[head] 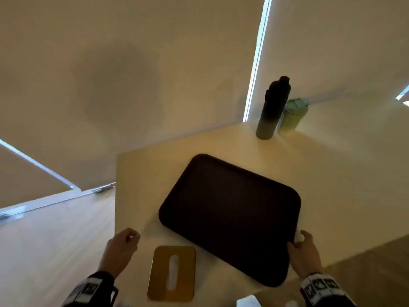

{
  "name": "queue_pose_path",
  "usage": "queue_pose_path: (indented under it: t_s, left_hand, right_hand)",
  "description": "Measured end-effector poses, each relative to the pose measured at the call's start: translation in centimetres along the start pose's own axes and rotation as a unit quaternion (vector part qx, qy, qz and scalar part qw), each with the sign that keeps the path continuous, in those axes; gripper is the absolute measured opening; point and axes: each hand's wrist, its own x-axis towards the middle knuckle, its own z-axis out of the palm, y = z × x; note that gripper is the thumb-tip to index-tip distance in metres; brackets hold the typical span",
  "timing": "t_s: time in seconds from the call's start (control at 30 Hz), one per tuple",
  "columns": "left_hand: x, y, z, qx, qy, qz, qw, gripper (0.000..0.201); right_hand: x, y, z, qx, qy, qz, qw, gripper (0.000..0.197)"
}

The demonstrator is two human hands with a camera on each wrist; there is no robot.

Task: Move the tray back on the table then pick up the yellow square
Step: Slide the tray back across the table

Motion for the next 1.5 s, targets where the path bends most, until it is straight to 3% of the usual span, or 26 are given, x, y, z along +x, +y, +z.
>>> queue_pose_path:
  t_s: [0.1, 0.37, 0.5, 0.93, 1.5]
  left_hand:
    - [3.4, 1.6, 0.9, -0.004, -0.012, 0.013, 1.000, 0.007]
    - [11.1, 8.0, 4.1, 0.076, -0.066, 0.049, 0.994, 0.053]
    - [13.8, 10.1, 5.3, 0.110, -0.101, 0.044, 0.988, 0.063]
    - [18.6, 11.6, 5.7, 0.016, -0.027, 0.015, 0.999, 0.069]
    - [21.3, 12.7, 5.1, -0.033, -0.005, -0.014, 0.999, 0.071]
  right_hand:
    - [1.6, -0.3, 1.0, 0.000, 0.044, -0.061, 0.997, 0.056]
    - [8.1, -3.9, 0.1, -0.069, 0.026, -0.141, 0.987, 0.056]
    - [11.8, -7.3, -0.2, -0.102, 0.013, -0.181, 0.978, 0.054]
    - [20.6, -18.8, 1.6, -0.157, 0.003, -0.264, 0.952, 0.061]
    - [24.7, -23.3, 3.6, -0.177, 0.015, -0.320, 0.931, 0.058]
